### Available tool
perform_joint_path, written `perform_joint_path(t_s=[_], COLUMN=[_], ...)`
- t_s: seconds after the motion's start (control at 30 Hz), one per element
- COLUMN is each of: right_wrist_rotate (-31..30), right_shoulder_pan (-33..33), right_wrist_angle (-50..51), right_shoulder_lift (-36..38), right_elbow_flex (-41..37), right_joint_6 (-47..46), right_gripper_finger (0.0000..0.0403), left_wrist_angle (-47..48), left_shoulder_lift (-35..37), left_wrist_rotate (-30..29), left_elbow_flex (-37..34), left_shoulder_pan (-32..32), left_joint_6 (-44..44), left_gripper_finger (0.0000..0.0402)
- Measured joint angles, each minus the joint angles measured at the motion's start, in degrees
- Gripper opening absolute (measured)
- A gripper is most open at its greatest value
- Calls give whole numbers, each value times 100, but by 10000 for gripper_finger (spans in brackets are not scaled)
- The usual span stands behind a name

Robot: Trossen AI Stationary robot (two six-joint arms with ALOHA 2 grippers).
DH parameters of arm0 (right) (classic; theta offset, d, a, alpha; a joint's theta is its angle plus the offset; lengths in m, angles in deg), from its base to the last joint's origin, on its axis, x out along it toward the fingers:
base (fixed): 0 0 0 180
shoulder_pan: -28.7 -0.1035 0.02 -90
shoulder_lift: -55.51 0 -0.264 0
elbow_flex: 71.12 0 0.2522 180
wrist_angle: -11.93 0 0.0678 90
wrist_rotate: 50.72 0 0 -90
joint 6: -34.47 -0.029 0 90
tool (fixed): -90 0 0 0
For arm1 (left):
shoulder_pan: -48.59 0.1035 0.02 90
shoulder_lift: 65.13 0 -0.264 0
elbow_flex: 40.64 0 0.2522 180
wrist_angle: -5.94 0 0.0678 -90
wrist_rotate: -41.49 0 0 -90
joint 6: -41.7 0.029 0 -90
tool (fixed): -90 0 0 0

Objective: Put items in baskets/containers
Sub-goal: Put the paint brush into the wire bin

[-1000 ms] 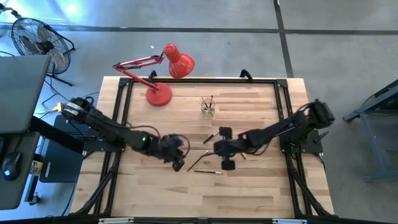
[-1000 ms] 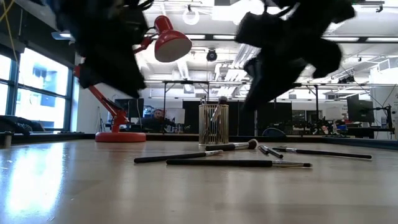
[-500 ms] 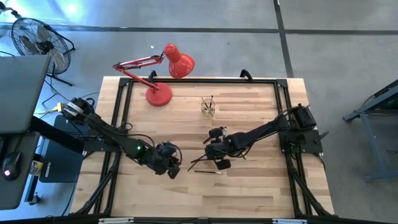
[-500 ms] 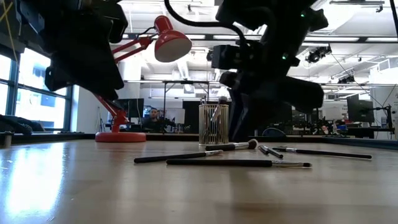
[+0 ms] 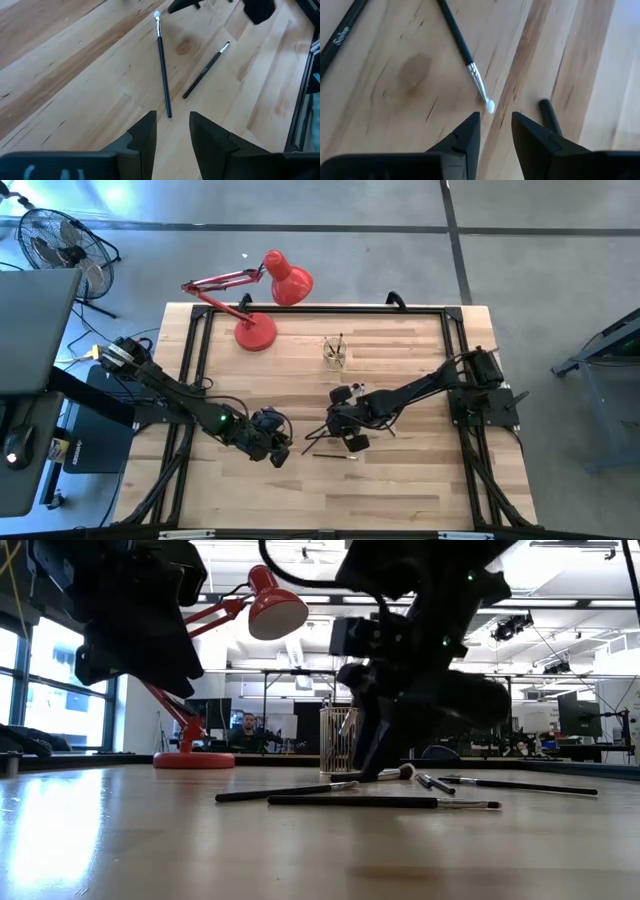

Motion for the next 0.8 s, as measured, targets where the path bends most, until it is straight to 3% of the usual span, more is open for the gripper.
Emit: perform_joint_path(t_s=[0.8], right_wrist_rotate=[409], right_shoulder_pan=[189], right_wrist_angle=[-628], right_shoulder_lift=[-155], right_elbow_flex=[-249], right_joint_6=[89], right_gripper_finger=[96], left_wrist_angle=[-116], left_shoulder_lift=[0], left_wrist_rotate=[-50], left_elbow_flex=[0], left_shoulder_pan=[0], left_joint_6=[146], left_gripper_finger=[115])
